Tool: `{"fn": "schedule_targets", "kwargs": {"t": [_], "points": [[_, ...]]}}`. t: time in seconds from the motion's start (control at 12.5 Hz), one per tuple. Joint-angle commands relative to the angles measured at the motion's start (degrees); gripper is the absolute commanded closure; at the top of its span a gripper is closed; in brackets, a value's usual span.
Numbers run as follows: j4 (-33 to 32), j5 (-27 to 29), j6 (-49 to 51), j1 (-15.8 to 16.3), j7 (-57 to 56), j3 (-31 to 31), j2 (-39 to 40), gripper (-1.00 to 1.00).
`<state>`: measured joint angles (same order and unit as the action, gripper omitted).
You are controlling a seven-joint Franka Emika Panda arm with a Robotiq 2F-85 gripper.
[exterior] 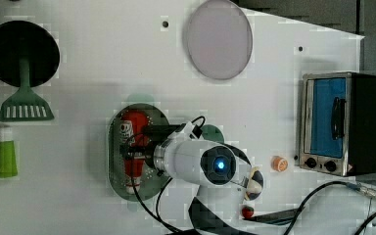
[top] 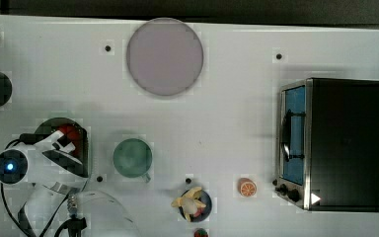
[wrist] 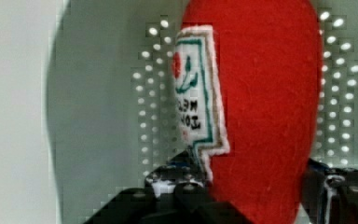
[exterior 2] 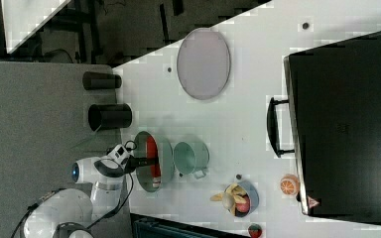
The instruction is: Pick ketchup from strainer and place it on the table
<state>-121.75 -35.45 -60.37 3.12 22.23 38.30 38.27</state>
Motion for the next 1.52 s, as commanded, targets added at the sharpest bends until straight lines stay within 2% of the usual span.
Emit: {"fn": "schedule_targets", "kwargs": {"t": [0.08,0.24,0.4,0.64,0.8,1.12,1.52], "points": [[0.47,0.83,0.88,-0.38,2.92,1.90,-4.35,-0.13],[-0.24,5.76,3.07,-2.70,2.91,5.29,-8.43,-0.13],[0.04,13.72,7.72,-5.86,1.54,9.43,-12.71,-0.13],[2.16,23.59,16.21,-11.18,-8.09,14.42,-18.41,-0.13],[4.63,27.36,23.57,-13.93,-14.67,15.42,-21.67,-0.13],[10.60,30.67,38.55,-19.12,-26.05,14.87,-27.04,-0.13],[14.13,30.66,40.19,-27.14,-38.51,9.62,-32.11,-0.13]]}}
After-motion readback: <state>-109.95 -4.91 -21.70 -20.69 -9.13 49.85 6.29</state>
